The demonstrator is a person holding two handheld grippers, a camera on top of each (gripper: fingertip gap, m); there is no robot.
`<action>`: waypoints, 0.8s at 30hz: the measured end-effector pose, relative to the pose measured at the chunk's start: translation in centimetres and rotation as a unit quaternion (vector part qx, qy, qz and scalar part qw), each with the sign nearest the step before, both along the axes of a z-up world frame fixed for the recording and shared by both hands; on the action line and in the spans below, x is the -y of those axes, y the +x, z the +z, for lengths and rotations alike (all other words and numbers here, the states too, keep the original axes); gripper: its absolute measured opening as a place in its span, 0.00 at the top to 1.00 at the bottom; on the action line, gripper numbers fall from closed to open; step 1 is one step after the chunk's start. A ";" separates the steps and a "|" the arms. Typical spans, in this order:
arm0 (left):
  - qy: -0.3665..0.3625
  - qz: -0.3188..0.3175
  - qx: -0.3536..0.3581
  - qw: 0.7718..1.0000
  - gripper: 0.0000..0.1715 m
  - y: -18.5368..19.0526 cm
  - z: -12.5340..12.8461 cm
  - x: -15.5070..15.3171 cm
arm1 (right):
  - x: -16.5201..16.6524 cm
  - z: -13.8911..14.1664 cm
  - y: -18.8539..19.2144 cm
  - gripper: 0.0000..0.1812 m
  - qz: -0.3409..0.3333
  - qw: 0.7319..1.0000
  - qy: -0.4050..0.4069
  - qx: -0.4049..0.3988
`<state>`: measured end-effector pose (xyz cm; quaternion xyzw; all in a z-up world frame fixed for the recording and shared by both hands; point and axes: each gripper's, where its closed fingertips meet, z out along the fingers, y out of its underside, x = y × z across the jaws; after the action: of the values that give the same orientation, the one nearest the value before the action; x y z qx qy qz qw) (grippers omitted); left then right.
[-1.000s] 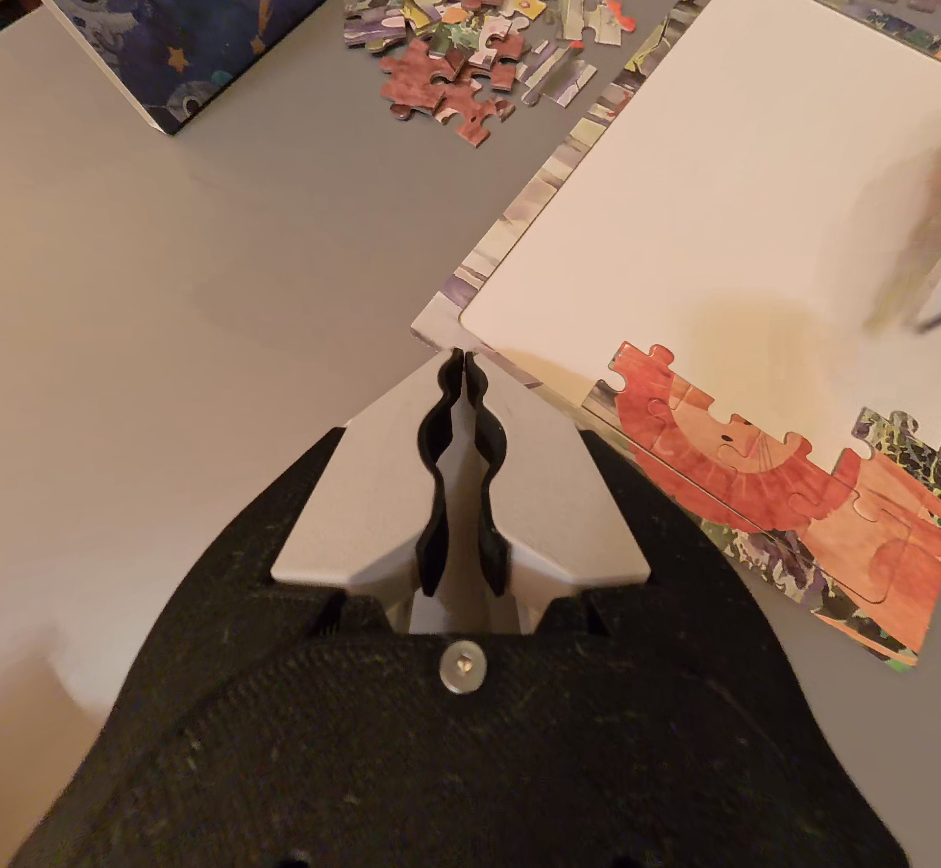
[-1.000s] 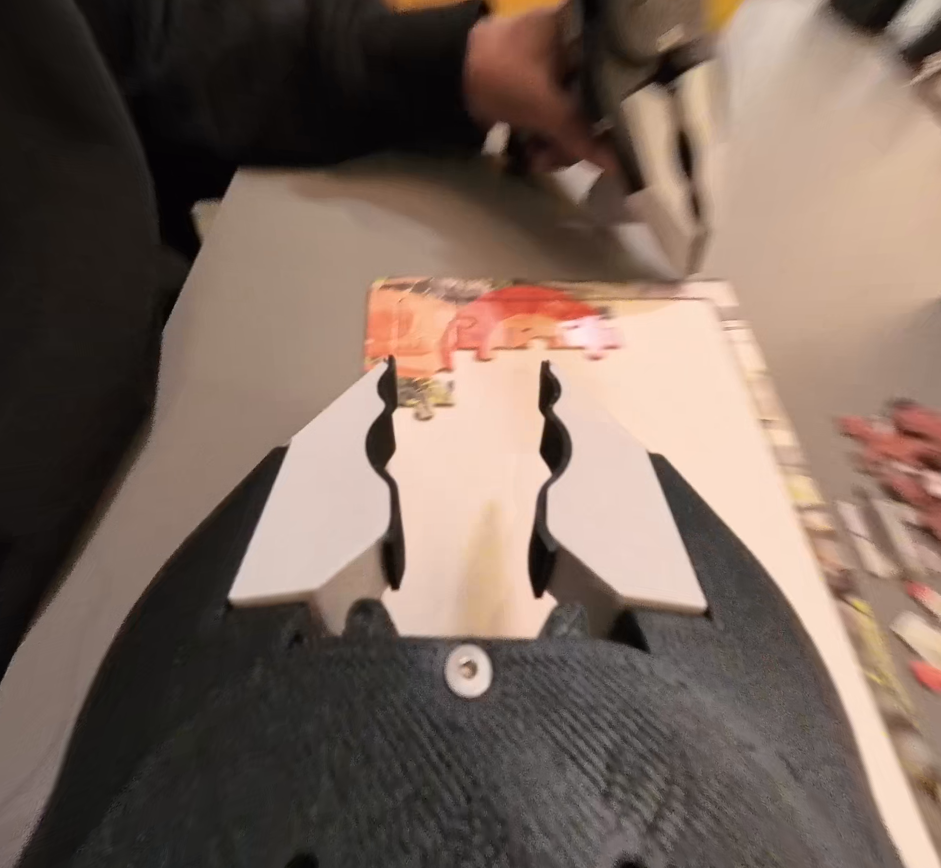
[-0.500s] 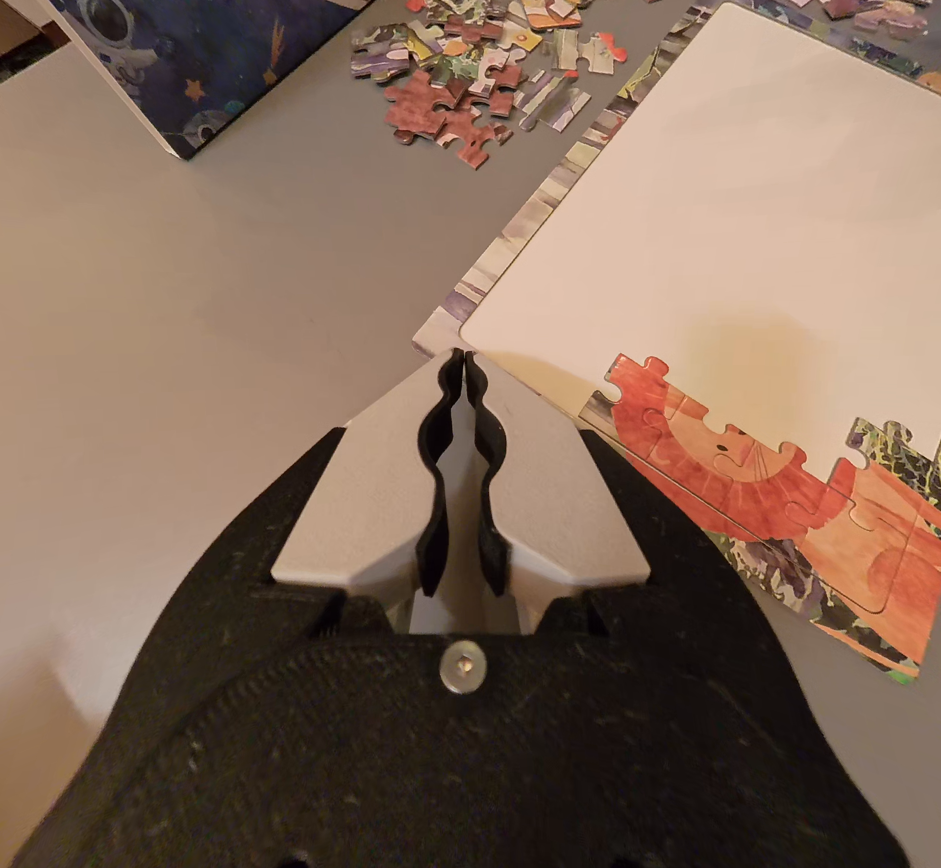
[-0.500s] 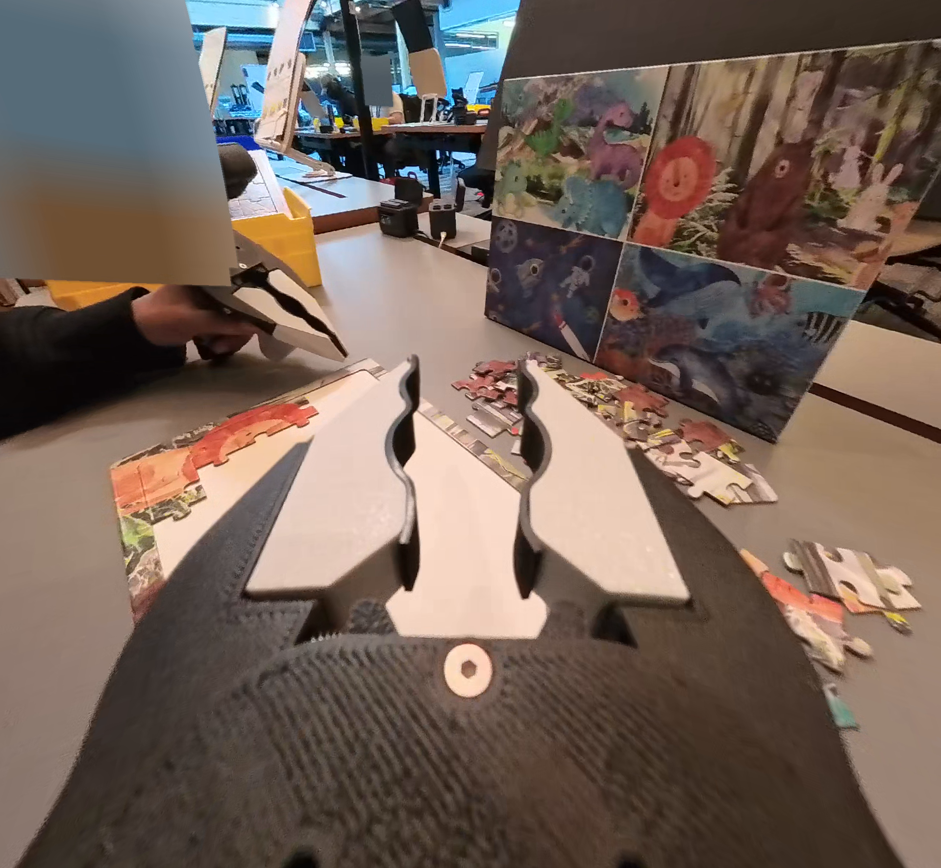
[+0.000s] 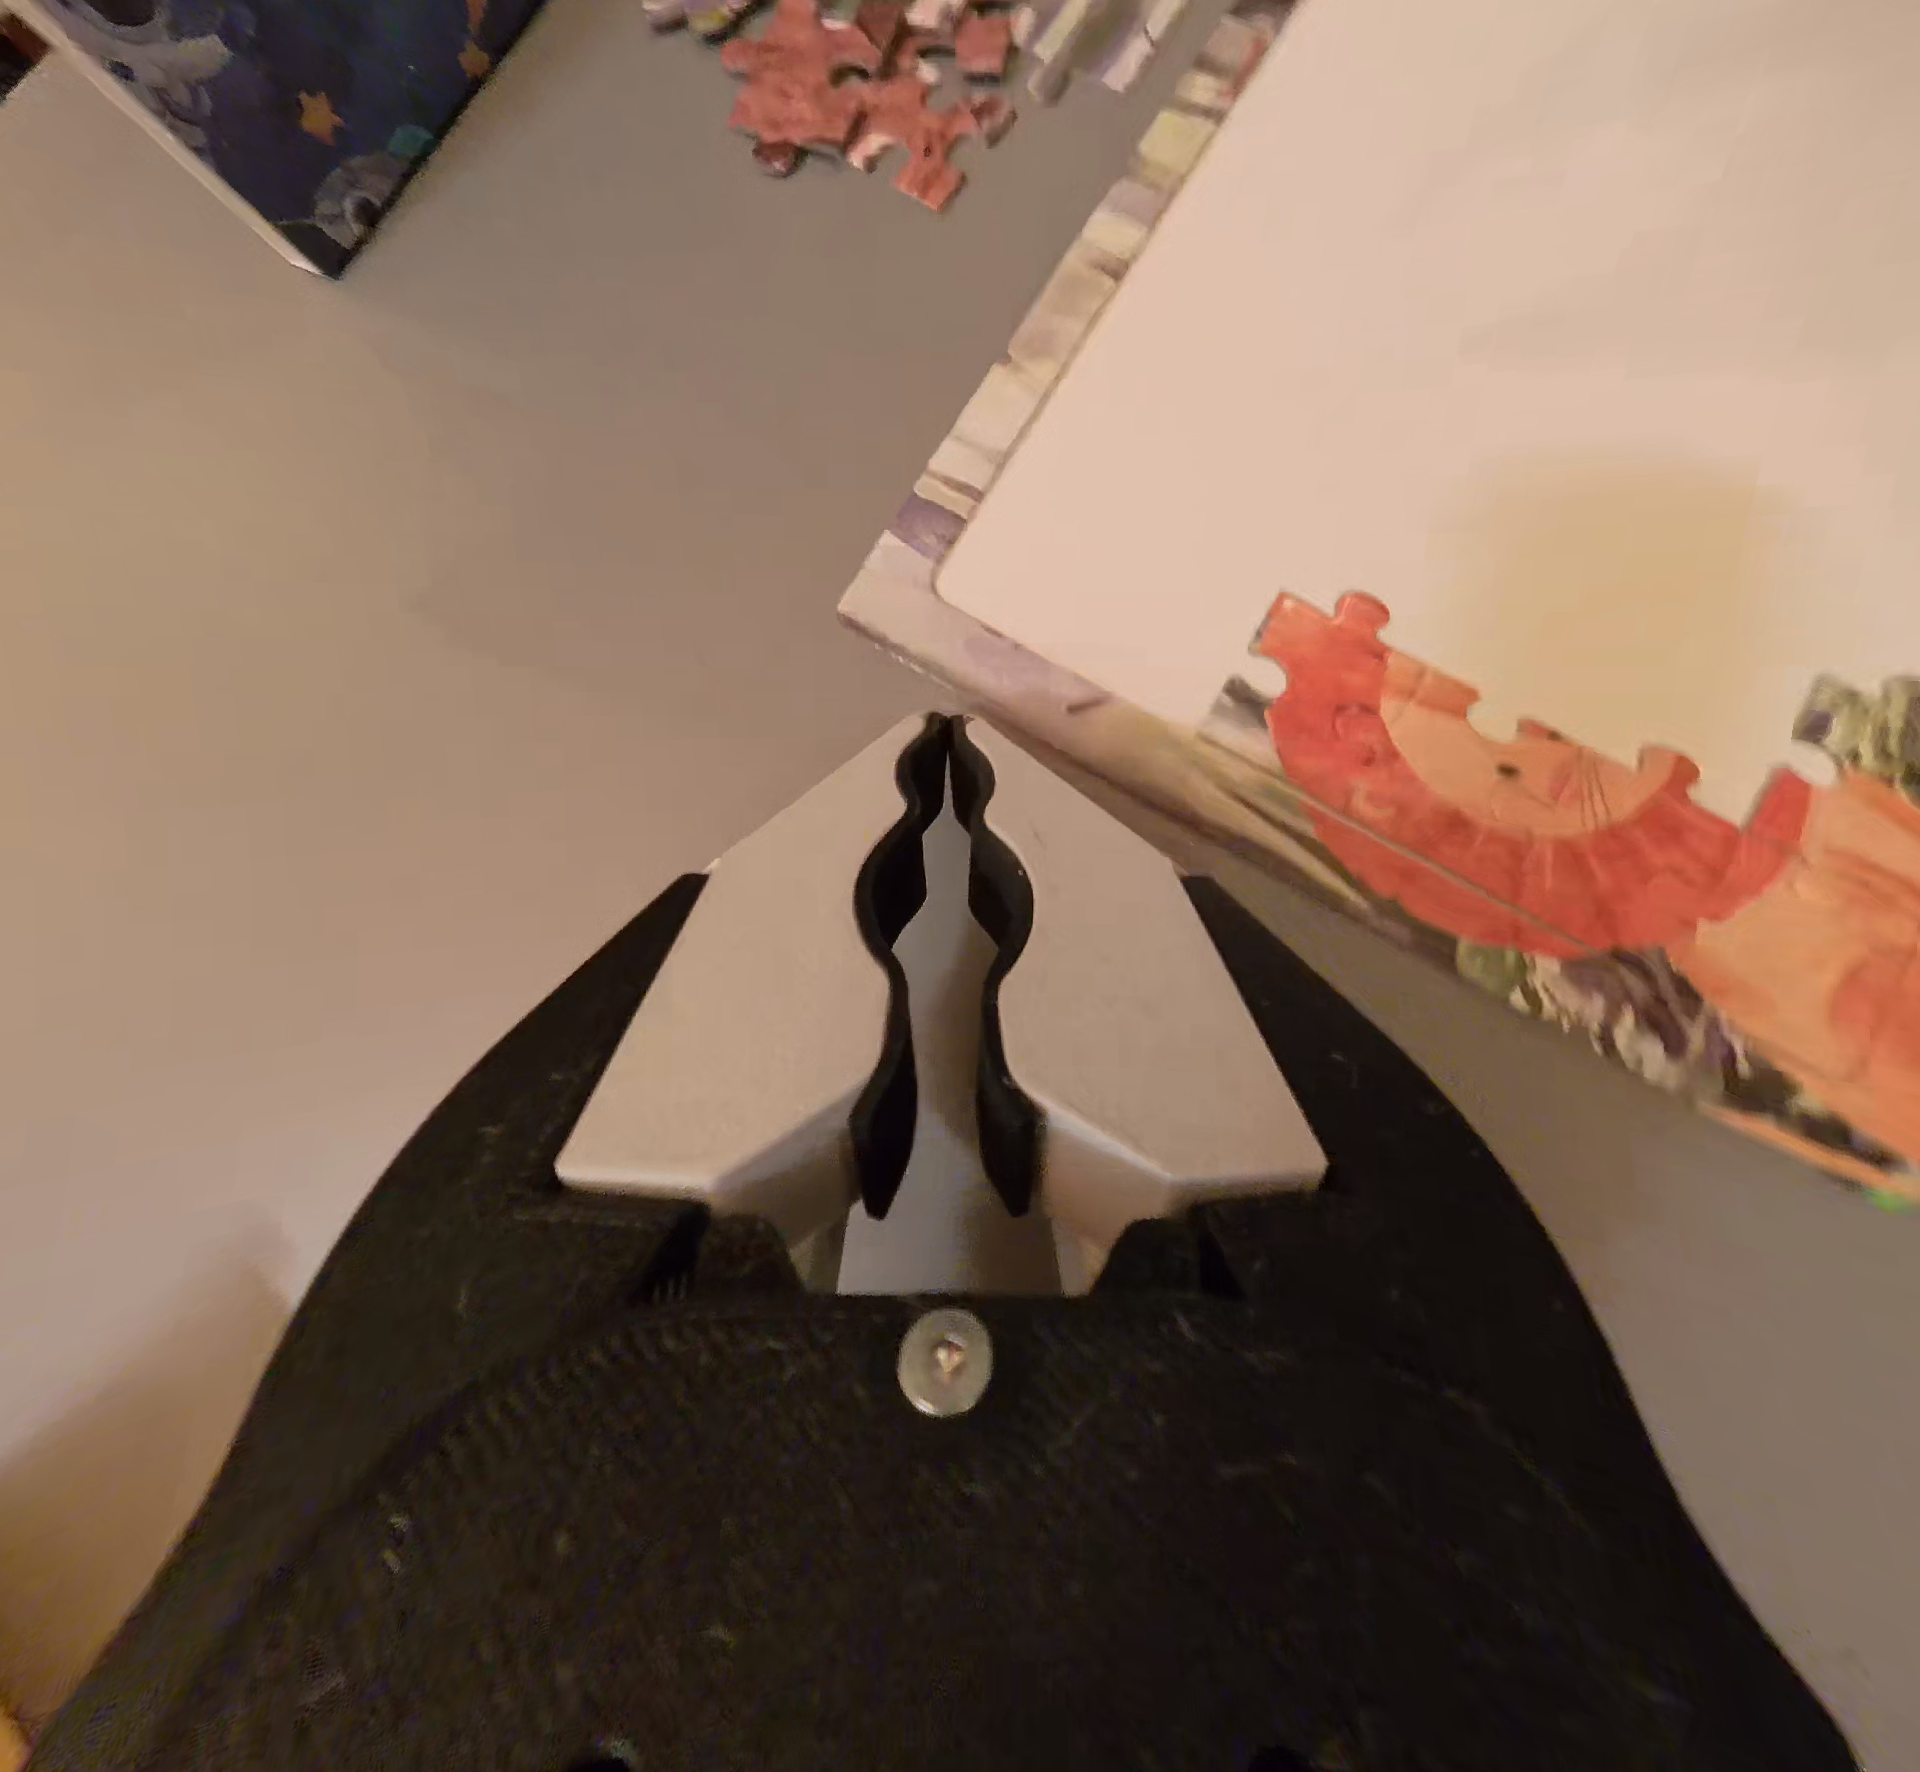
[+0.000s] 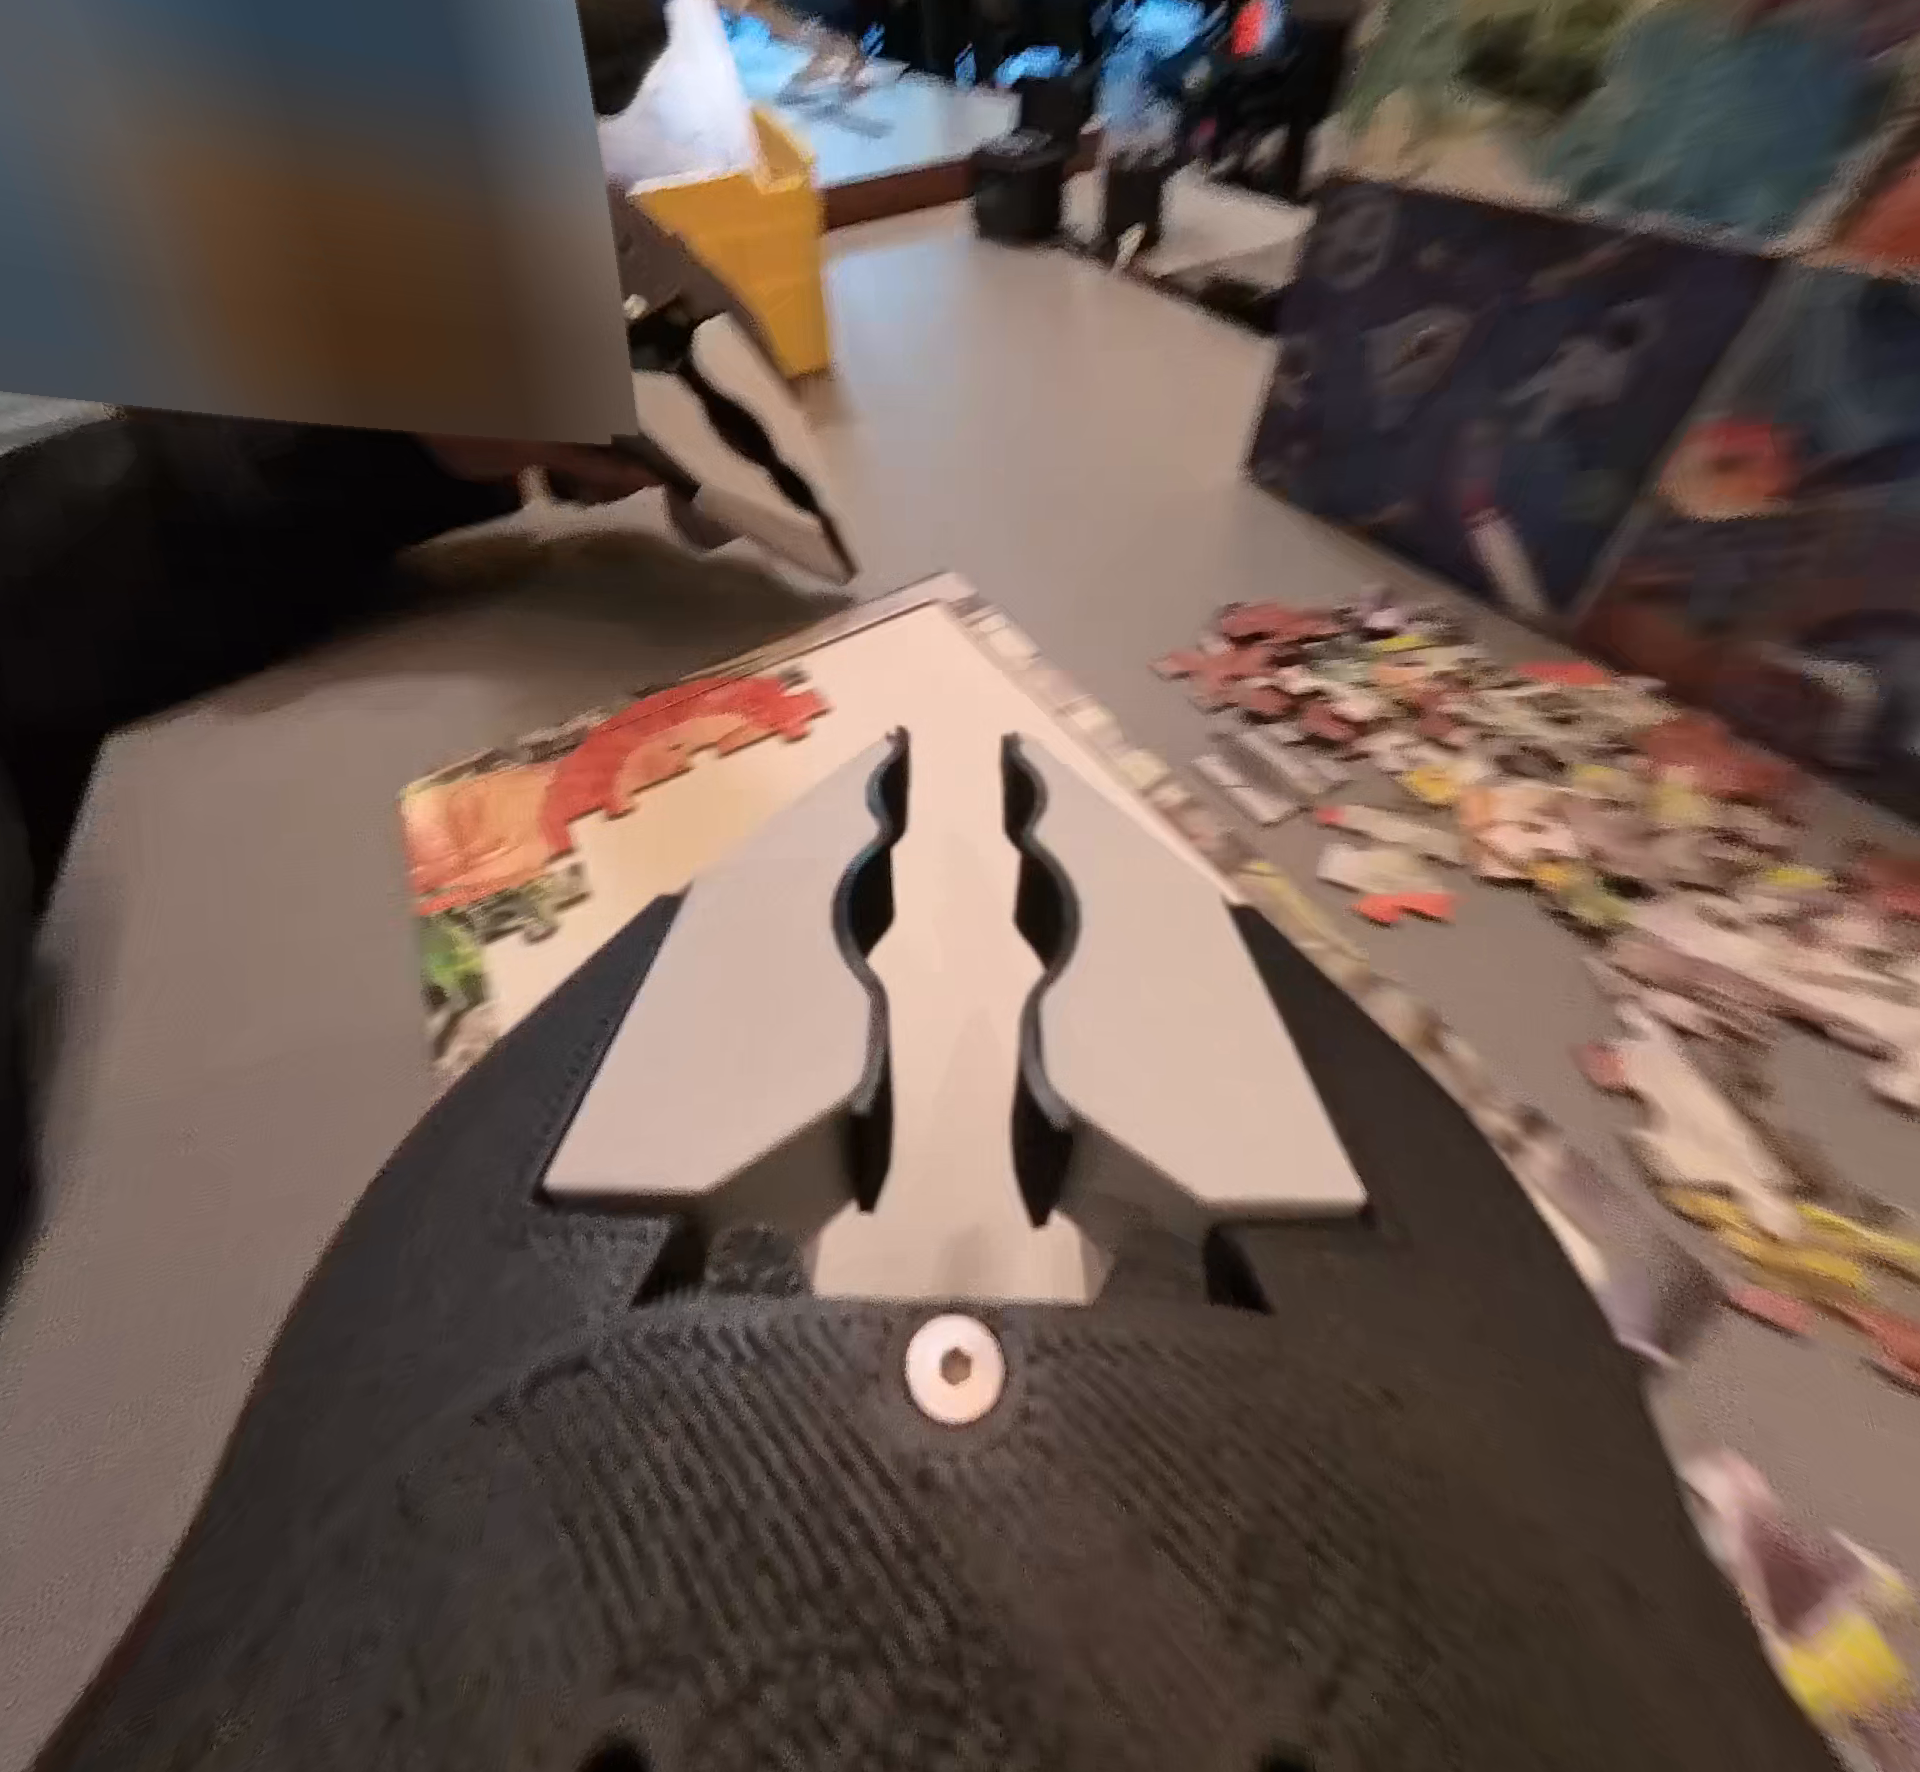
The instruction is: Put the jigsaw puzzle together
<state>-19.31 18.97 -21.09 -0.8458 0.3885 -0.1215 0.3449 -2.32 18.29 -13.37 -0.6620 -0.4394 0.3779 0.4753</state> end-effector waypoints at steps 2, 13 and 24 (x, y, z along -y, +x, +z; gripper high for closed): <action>-0.024 -0.050 0.025 0.998 1.00 0.5 -0.1 1.6 | 1.9 -1.1 -2.4 0.95 0.058 0.997 -0.034 0.029; -0.091 -0.155 0.054 0.982 1.00 1.9 -0.5 5.4 | 2.1 -8.0 -9.8 1.00 0.055 0.961 -0.027 0.271; -0.094 -0.147 0.058 0.983 1.00 2.1 -0.6 5.3 | 4.1 -8.0 -11.0 1.00 0.094 0.959 -0.027 0.265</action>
<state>-17.24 13.68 -21.66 -0.7995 0.4750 -0.2562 0.2639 -13.35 14.23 -21.40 -0.7065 -0.5996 0.2441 0.2860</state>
